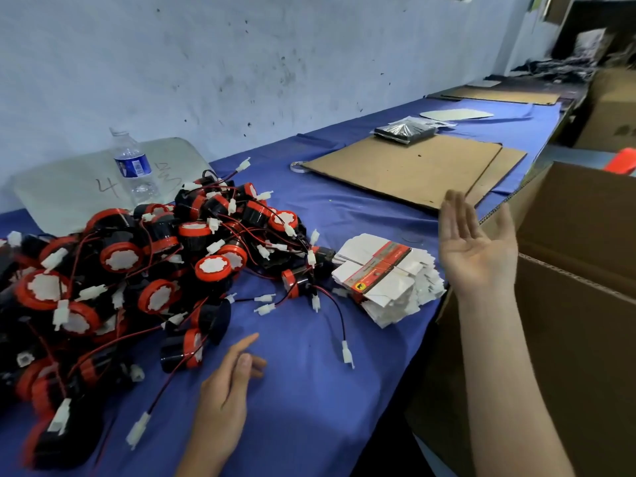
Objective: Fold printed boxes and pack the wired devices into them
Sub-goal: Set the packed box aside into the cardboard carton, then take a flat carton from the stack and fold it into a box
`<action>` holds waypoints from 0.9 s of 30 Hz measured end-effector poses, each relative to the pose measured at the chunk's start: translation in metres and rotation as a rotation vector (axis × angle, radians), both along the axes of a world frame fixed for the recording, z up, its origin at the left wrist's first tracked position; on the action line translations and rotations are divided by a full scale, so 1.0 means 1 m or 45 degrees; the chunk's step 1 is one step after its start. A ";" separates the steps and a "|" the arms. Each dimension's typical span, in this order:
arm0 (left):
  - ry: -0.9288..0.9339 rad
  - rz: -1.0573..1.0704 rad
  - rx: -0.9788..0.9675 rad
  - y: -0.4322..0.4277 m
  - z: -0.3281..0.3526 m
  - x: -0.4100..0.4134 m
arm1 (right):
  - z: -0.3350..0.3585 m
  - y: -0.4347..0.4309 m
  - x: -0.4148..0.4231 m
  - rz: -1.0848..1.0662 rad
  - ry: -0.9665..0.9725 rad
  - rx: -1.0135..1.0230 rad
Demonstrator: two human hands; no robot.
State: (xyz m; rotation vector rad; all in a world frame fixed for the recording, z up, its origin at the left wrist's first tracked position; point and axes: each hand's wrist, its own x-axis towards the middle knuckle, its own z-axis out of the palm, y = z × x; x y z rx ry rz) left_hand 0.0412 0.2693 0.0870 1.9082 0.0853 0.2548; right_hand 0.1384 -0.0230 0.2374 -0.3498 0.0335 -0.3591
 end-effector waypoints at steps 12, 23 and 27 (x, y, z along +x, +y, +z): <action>0.007 -0.014 0.050 -0.003 0.007 -0.003 | -0.049 0.003 0.079 0.156 0.640 -3.076; -0.361 -0.255 0.413 -0.048 0.047 0.014 | -0.049 -0.002 0.098 0.206 0.749 -2.933; -0.463 -0.411 0.542 -0.104 0.080 0.068 | -0.054 0.000 0.094 0.127 0.740 -2.907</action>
